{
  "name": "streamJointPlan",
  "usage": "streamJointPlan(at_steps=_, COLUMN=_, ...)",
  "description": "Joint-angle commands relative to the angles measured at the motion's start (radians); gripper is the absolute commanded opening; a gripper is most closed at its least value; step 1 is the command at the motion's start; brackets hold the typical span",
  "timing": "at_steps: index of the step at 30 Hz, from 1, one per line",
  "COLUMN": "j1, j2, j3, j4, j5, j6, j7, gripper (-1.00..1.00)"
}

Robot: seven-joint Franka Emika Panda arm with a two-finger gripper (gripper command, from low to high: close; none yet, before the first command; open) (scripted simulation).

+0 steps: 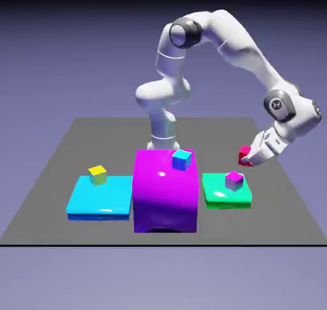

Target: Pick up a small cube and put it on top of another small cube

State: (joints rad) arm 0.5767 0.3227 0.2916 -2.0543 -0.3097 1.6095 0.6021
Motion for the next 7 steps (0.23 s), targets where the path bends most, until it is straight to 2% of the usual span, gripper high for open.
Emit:
streamJointPlan(at_steps=1, j1=-0.005, j2=0.005, j3=-0.005, j4=-0.036, j5=-0.01, j6=0.041, j7=0.006, gripper=-1.0)
streamJointPlan(at_steps=3, j1=-0.015, j2=0.015, j3=-0.013, j4=-0.107, j5=-0.025, j6=0.12, j7=0.019, gripper=-1.0)
streamJointPlan(at_steps=4, j1=-0.015, j2=0.015, j3=-0.013, j4=-0.107, j5=-0.025, j6=0.12, j7=0.019, gripper=1.0)
streamJointPlan(at_steps=7, j1=-0.005, j2=0.005, j3=-0.004, j4=-0.034, j5=-0.01, j6=0.039, j7=0.006, gripper=1.0)
